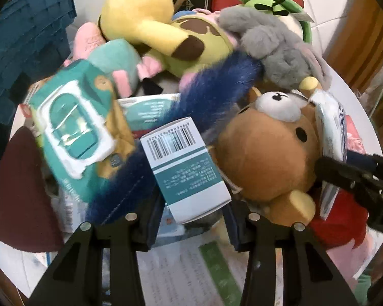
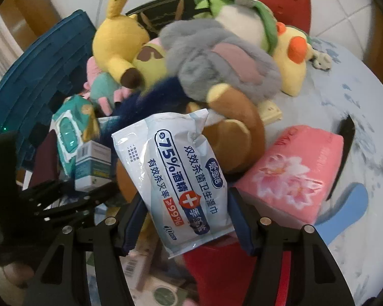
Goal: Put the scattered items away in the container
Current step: 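Close left gripper on the teal-and-white medicine box, then lift the wipes packet and medicine box and carry them over the crate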
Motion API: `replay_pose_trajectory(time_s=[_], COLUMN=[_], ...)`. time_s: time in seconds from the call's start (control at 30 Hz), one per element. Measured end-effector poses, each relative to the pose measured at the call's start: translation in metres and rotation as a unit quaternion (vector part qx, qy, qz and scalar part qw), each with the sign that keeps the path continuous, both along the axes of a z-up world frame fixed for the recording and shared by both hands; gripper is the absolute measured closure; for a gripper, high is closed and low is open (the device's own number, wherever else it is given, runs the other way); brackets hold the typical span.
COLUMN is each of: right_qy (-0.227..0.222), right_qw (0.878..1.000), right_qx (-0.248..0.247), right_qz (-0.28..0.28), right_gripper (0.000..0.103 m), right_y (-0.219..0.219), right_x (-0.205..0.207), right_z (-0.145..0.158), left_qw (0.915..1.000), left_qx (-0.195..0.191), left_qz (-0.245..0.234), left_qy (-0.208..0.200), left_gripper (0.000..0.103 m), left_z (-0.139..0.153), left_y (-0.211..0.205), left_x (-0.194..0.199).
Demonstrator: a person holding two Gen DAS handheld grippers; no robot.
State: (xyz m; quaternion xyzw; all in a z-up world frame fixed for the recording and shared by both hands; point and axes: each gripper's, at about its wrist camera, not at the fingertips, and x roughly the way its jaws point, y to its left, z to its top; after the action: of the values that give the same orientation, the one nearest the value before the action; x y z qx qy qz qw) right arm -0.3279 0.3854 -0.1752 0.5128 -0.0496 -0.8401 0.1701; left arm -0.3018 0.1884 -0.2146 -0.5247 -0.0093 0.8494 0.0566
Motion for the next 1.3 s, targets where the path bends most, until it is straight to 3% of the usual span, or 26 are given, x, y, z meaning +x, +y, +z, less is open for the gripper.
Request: replay_pose_trajectory(time_s=[0.23, 0.43, 0.93, 1.3], right_qy=[0.018, 0.035, 0.092, 0.145], right_qw=[1.000, 0.999, 0.995, 0.988], right_qx=[-0.005, -0.005, 0.013, 0.026], right_qz=[0.012, 0.022, 0.045, 0.051], right_gripper=[0.041, 0.042, 0.042, 0.041], right_y=[-0.024, -0.046, -0.121, -0.162], right_x=[0.009, 0.015, 0.035, 0.039], right_z=[0.017, 0.036, 0.094, 0.140], left_qw=[0.9993, 0.9968, 0.9911, 0.9799], left_qx=[0.015, 0.001, -0.011, -0.024], left_qz=[0.001, 0.005, 0.014, 0.024], left_qy=[0.033, 0.080, 0.132, 0.196], left_gripper=[0.062, 0.062, 0.062, 0.062], left_z=[0.036, 0.074, 0.120, 0.169], left_y=[-0.024, -0.042, -0.101, -0.134], left_x=[0.021, 0.033, 0.056, 0.063])
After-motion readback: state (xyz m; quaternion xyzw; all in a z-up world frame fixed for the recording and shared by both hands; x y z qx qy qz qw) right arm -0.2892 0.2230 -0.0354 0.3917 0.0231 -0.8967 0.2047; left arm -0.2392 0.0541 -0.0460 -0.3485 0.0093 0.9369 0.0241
